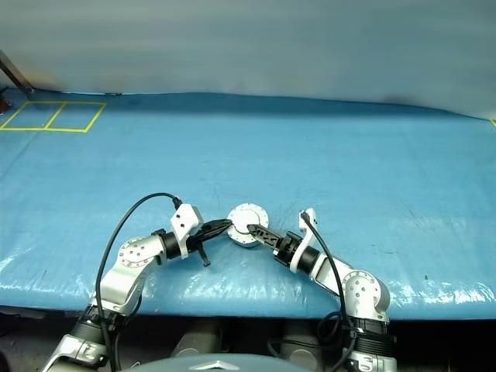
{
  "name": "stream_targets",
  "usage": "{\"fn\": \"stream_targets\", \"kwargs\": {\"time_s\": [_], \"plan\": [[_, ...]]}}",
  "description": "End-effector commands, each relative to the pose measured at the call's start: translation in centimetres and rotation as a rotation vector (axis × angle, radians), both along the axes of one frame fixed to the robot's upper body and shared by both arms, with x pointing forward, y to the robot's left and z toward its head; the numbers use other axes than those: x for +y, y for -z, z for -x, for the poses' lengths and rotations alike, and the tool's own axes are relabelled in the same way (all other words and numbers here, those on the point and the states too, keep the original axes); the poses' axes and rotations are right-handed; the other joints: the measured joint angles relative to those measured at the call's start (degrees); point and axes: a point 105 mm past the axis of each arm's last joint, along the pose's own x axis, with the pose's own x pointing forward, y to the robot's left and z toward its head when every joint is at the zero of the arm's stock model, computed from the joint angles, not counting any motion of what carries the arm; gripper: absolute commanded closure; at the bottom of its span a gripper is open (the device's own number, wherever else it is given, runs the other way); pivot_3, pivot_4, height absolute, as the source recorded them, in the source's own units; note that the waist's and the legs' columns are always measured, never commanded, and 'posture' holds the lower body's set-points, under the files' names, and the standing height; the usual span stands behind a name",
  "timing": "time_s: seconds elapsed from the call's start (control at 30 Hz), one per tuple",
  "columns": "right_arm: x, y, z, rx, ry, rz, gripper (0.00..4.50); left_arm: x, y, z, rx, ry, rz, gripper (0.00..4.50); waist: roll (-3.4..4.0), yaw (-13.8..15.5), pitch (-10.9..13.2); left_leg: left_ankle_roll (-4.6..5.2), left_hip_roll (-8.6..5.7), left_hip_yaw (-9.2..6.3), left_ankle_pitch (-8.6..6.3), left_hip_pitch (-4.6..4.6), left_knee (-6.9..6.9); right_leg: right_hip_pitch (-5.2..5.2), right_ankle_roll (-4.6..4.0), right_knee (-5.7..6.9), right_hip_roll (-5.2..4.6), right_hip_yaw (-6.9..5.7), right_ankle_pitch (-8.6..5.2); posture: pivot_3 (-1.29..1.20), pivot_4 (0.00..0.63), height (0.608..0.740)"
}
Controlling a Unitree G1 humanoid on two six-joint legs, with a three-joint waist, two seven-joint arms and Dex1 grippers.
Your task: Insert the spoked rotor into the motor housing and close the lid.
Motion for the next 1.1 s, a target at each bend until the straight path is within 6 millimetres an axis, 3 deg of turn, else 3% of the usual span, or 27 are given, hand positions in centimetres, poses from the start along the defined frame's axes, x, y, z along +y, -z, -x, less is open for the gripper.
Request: {"fn": "stream_targets", "kwargs": {"time_s": [0.03, 0.2, 0.33, 0.6, 0.83, 0.93, 1.1], "plan": [[-0.1, -0.3, -0.3, -0.015, 0.03, -0.037, 0.71, -0.5, 0.8, 0.7, 0.025, 0.029, -0.025, 4.5, 0.01, -0.07, 0.0, 0.0, 0.0, 0.0, 0.0, 0.0, 0.01, 0.01, 0.0, 0.0, 0.0, 0.0, 0.0, 0.0, 0.15, 0.74], [0.7, -0.3, 0.1, -0.035, 0.004, -0.028, 2.34, -0.6, 0.8, 0.7, 0.026, 0.032, -0.029, 4.5, 0.03, -0.23, 0.01, 0.01, -0.02, 0.0, 0.0, -0.04, -0.01, -0.05, 0.01, 0.0, -0.01, 0.01, 0.02, 0.0, 0.15, 0.74], [0.9, -0.2, 0.2, -0.038, 0.003, -0.026, 3.25, -0.6, 0.8, 0.6, 0.023, 0.034, -0.033, 4.5, 0.05, -0.25, 0.0, 0.01, 0.0, 0.0, 0.01, -0.02, -0.02, -0.04, 0.01, 0.01, 0.01, 0.0, 0.01, 0.0, 0.15, 0.74], [0.8, 0.5, -0.1, -0.014, 0.027, 0.017, 3.27, -0.5, 0.2, 0.6, 0.015, 0.034, -0.01, 4.5, 0.05, -0.3, 0.0, 0.0, 0.0, 0.0, 0.0, -0.01, 0.0, -0.03, 0.0, 0.01, 0.01, 0.01, 0.01, 0.0, 0.15, 0.74], [0.7, 1.1, -0.7, 0.044, 0.115, 0.009, 3.27, 0.6, -4.1, 0.5, 0.019, -0.007, 0.24, 4.5, 0.08, -0.93, 0.03, 0.0, 0.06, 0.0, 0.01, -0.08, -0.04, -0.17, -0.03, 0.05, 0.03, 0.03, 0.01, 0.0, 0.15, 0.74], [0.5, 1.1, -1.2, 0.105, 0.18, -0.076, 3.27, 1.5, -6.6, 0.6, 0.045, -0.02, 0.388, 4.5, 0.1, -0.94, 0.04, -0.01, 0.12, -0.04, 0.01, -0.13, -0.06, -0.22, -0.19, 0.07, 0.03, 0.0, 0.11, 0.0, 0.15, 0.74], [1.4, -1.2, -1.4, 0.078, 0.194, -0.249, 3.27, 2.4, -8.3, 0.9, 0.106, -0.053, 0.524, 4.5, 0.17, -0.83, 0.1, -0.01, 0.07, -0.03, 0.01, -0.13, -0.06, -0.18, -0.21, 0.01, 0.03, 0.0, 0.06, 0.0, 0.15, 0.74]]}}
